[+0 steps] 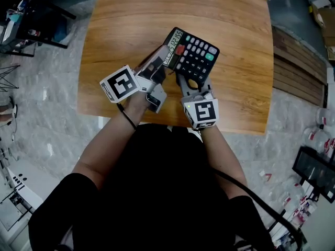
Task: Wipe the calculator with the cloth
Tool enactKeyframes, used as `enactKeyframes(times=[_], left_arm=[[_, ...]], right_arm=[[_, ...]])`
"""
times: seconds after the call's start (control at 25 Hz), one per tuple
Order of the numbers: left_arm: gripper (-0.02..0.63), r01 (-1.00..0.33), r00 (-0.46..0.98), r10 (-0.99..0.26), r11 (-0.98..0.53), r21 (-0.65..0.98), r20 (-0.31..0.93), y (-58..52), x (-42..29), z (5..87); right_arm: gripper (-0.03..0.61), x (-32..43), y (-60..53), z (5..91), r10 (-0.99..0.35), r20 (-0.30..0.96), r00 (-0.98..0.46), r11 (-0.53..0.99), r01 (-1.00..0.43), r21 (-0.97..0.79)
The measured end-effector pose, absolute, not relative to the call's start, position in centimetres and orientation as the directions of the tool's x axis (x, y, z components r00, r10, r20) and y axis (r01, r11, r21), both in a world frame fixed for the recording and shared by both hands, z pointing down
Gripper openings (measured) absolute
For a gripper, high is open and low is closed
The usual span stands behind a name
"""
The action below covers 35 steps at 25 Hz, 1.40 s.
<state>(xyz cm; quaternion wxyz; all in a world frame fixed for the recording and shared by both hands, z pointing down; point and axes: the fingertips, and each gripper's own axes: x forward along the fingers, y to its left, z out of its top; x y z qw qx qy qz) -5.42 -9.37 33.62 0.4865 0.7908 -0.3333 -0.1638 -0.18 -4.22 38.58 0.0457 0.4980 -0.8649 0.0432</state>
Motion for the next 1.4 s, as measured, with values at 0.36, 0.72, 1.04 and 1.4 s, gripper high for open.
enactKeyframes(times=[0.36, 0.72, 1.04, 1.4], left_arm=[[0.043, -0.465, 0.655, -0.745, -0.269, 0.843, 0.123, -12.0, -8.5, 37.8], [0.043, -0.57, 0.619, -0.742, -0.197, 0.798, 0.259, -14.6, -7.3, 46.6], [0.043, -0.652, 0.583, -0.73, -0.159, 0.741, 0.356, -15.5, -6.2, 52.3], [0.066, -0.787, 0.526, -0.699, -0.184, 0.589, 0.484, -15.4, -6.2, 54.2]], right_arm=[[0.075, 8.8, -3.3, 41.5, -0.928, 0.201, -0.314, 0.301, -0.949, -0.091], [0.075, 13.8, -7.4, 47.6, -0.91, 0.387, -0.15, 0.15, -0.988, -0.031], [0.075, 12.9, -9.7, 53.9, -0.827, 0.548, -0.127, 0.123, -0.991, -0.046], [0.077, 12.3, -10.4, 56.0, -0.751, 0.651, -0.111, 0.121, -0.992, -0.03]])
